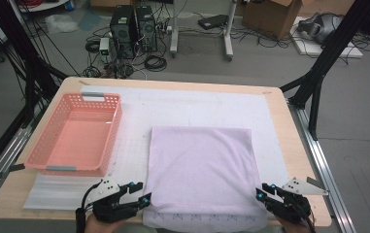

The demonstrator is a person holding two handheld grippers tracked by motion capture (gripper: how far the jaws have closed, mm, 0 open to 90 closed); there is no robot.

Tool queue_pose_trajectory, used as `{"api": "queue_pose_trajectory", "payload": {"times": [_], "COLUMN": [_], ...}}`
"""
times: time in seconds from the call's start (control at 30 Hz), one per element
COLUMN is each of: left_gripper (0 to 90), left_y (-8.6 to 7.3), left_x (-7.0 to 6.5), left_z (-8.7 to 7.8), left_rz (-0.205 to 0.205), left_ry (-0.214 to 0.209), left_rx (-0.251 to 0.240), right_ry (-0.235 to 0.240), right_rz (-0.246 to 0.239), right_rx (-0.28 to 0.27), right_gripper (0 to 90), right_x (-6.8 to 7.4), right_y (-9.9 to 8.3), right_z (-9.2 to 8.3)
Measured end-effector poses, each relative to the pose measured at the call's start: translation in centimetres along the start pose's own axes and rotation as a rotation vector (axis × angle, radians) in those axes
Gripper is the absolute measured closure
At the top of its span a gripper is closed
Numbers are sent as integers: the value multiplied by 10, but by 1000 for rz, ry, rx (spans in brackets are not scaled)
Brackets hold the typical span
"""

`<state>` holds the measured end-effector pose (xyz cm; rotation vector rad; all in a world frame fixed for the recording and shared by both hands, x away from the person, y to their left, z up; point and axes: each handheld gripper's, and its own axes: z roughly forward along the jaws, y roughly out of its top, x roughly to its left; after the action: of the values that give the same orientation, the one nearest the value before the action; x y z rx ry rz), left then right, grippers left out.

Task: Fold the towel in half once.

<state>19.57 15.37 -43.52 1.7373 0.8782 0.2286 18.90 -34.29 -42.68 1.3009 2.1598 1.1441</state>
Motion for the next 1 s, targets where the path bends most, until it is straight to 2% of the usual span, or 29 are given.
{"api": "queue_pose_trajectory", "payload": {"times": [0.1,0.23,0.27,0.3,0.33,0.47,0.53,0.57,0.6,0.67,0.77,0.83,0.9,1.0], "left_gripper": [458,450,447,443,437,428,432,433,432,426,419,408,393,394], "left_y": [4,7,8,8,7,5,7,8,11,16,28,33,38,43], "left_x": [11,20,20,21,21,23,25,26,29,34,46,53,61,71], "left_z": [6,10,10,11,11,11,13,15,18,23,38,48,59,72], "left_rz": [-19,-32,-34,-37,-38,-35,-30,-20,-25,-34,-51,-47,-46,-54], "left_ry": [18,11,14,17,23,42,45,54,60,62,54,56,55,82], "left_rx": [-17,-47,-50,-50,-49,-40,-43,-47,-47,-47,-45,-33,-16,0], "right_ry": [-35,-36,-43,-54,-45,-92,-89,-88,-85,-68,-87,-94,-99,-98], "right_rz": [16,38,29,13,6,-44,-32,-31,-19,9,2,5,5,10], "right_rx": [17,41,56,52,49,83,83,77,59,3,-42,-52,-50,-26], "right_gripper": [698,711,743,815,850,869,834,764,691,605,570,559,557,558], "right_x": [-9,-15,-14,-12,-12,-8,-9,-10,-11,-15,-18,-23,-28,-37], "right_y": [4,9,8,8,7,6,3,3,5,9,17,22,28,38], "right_z": [14,38,43,45,45,36,32,32,32,32,33,36,41,53]}}
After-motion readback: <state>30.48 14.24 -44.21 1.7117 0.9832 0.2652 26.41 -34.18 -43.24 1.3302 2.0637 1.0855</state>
